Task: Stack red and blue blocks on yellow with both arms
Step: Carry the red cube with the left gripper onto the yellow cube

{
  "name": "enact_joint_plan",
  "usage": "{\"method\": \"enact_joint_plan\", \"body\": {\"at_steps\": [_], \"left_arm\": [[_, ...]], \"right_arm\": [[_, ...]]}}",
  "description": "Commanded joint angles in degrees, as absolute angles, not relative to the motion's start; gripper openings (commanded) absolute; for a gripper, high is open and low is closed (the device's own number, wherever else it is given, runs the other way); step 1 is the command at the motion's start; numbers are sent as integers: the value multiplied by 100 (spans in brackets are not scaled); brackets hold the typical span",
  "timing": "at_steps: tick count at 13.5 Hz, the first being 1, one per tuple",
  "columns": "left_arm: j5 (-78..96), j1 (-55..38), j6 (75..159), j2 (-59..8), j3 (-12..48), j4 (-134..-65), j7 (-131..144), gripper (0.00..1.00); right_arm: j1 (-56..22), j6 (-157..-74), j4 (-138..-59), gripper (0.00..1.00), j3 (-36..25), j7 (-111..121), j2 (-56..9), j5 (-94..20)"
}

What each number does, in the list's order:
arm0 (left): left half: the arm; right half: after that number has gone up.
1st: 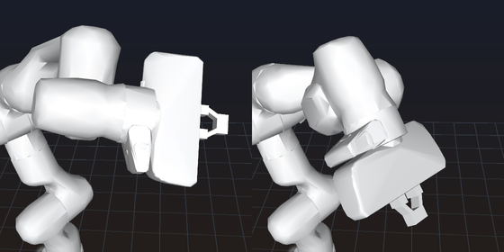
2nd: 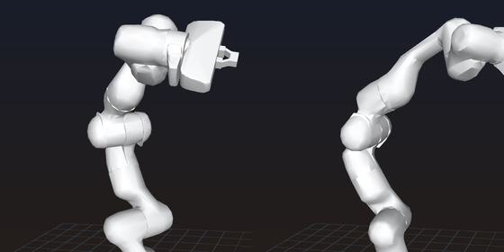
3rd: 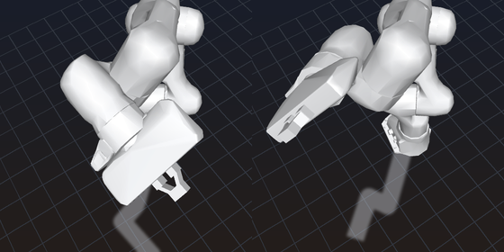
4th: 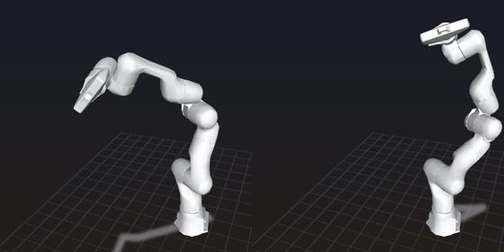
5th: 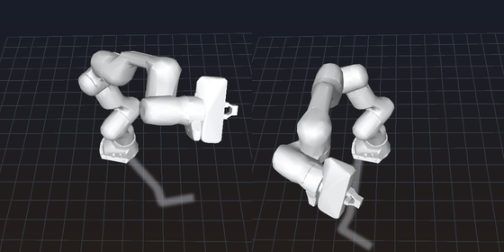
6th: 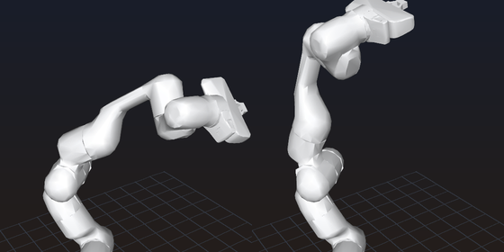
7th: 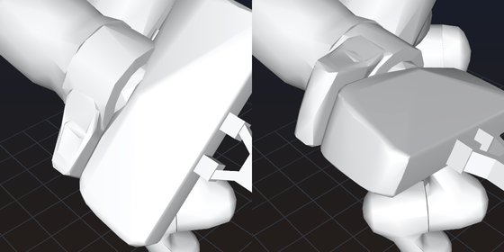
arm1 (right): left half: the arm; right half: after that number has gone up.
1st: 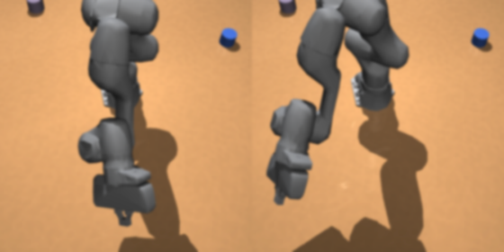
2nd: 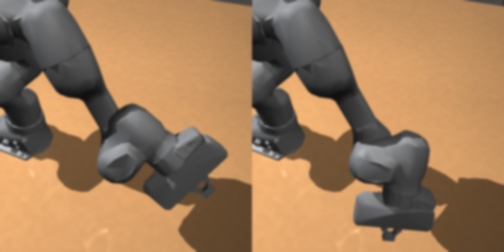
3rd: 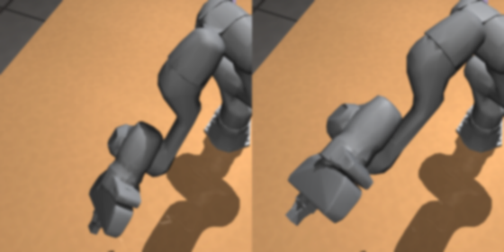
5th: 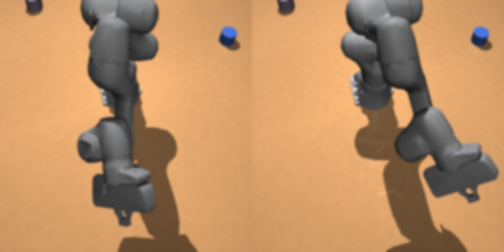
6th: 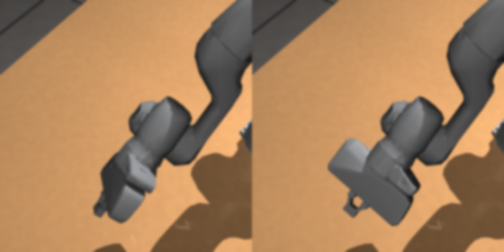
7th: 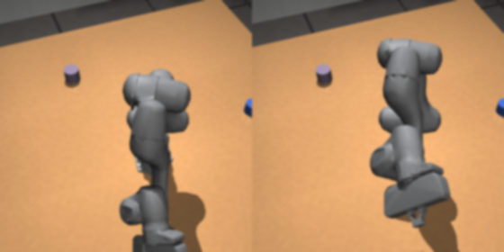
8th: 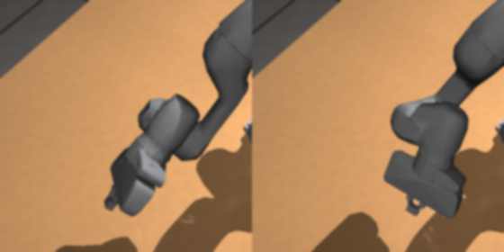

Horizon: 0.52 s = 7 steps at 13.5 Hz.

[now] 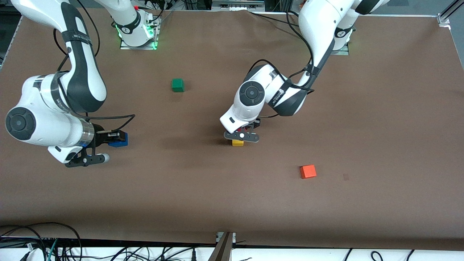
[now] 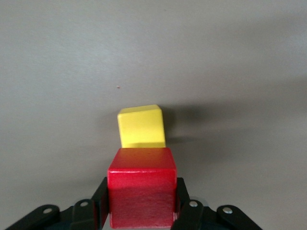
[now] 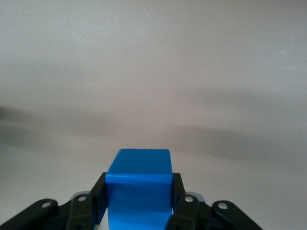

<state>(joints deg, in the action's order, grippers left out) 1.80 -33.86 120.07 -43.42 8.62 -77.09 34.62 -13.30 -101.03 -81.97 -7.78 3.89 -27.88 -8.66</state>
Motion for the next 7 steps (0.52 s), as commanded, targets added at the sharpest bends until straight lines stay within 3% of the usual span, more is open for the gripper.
{"method": "enact_joint_plan", "body": {"at_steps": [1,7], "left_arm": [[88,-3568,12120,-4491,642,-7471,3560,0],[-114,-3586,12190,-4623,545,-7401,3568,0]], "right_arm": [[-1318,-9844,-8121,26,-773,475,-2611,-870],[-1336,-9844,-8121,26,-765,457,-2610,-870]]}}
